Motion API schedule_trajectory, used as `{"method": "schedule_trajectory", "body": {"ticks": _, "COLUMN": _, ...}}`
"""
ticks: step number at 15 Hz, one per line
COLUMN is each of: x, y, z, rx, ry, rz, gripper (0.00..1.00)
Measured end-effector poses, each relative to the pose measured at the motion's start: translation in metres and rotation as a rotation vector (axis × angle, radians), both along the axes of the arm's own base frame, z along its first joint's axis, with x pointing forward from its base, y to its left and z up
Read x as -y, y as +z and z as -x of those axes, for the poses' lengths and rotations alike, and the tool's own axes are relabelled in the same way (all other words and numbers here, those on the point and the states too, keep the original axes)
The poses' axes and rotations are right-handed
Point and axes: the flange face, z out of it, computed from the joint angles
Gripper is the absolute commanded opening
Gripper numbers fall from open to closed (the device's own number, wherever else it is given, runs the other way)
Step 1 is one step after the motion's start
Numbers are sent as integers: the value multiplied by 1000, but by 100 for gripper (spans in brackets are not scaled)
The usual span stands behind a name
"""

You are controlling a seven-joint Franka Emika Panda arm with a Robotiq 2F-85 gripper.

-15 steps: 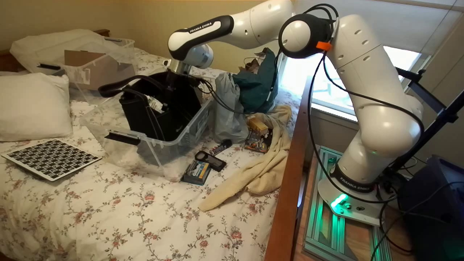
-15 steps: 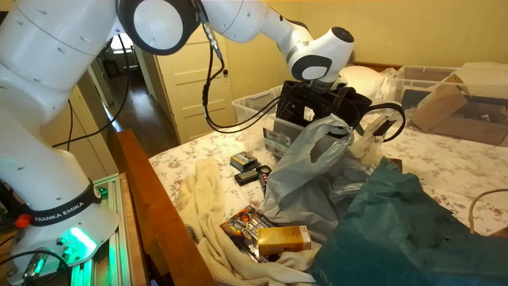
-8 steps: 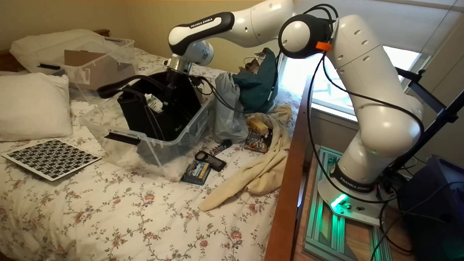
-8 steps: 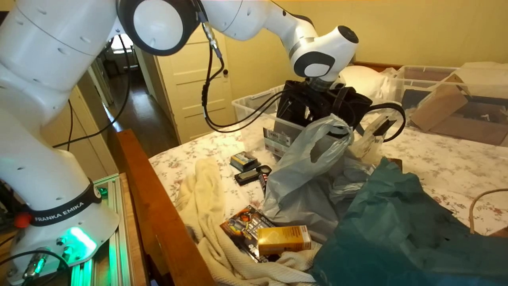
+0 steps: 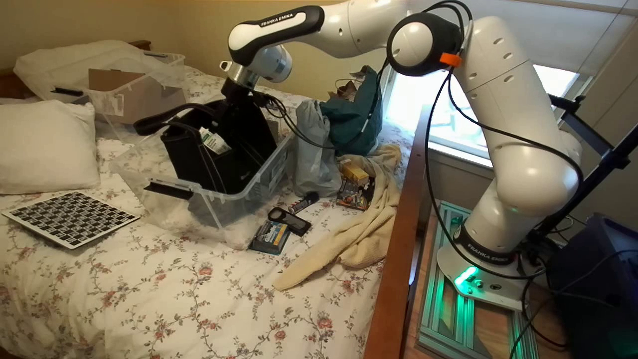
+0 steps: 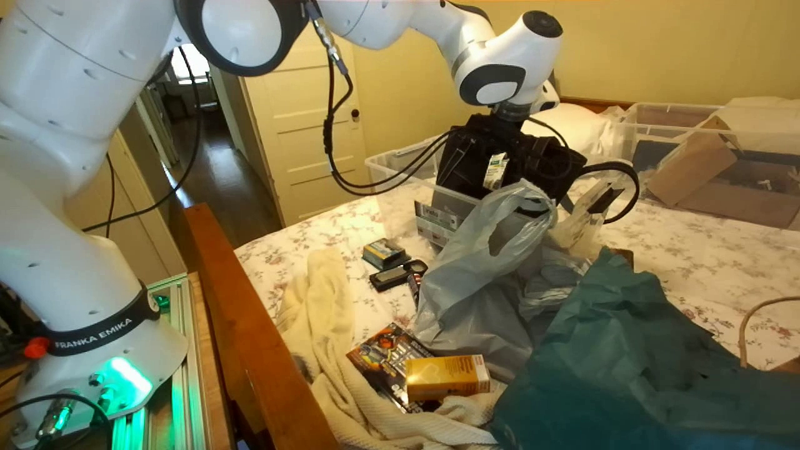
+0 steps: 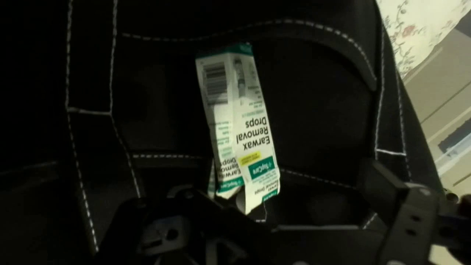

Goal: Pick up the small white box and place it in the shopping bag

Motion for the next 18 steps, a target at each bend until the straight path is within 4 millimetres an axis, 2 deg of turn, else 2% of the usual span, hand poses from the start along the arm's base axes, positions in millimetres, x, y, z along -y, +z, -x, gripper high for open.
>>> {"method": "schedule_trajectory", "body": {"ticks": 3, "x": -2, "y": 6, "z": -1, "rx": 21, "ry": 0, "rz": 31, "gripper": 100}}
{"method": "schedule_trajectory", "body": {"ticks": 11, "x": 12, "y": -26, "z": 12, "rx": 41, "ry": 268, "rz": 291, "gripper": 100}}
{"method": "schedule_trajectory", "body": {"ticks": 13, "x": 11, "y": -27, "z": 13, "rx": 72, "ry": 333, "rz": 310, "gripper": 100}}
{"method": "schedule_trajectory", "body": {"ticks": 18, "x": 11, "y": -27, "z": 13, "rx": 87, "ry": 368, "rz": 320, "gripper": 100}}
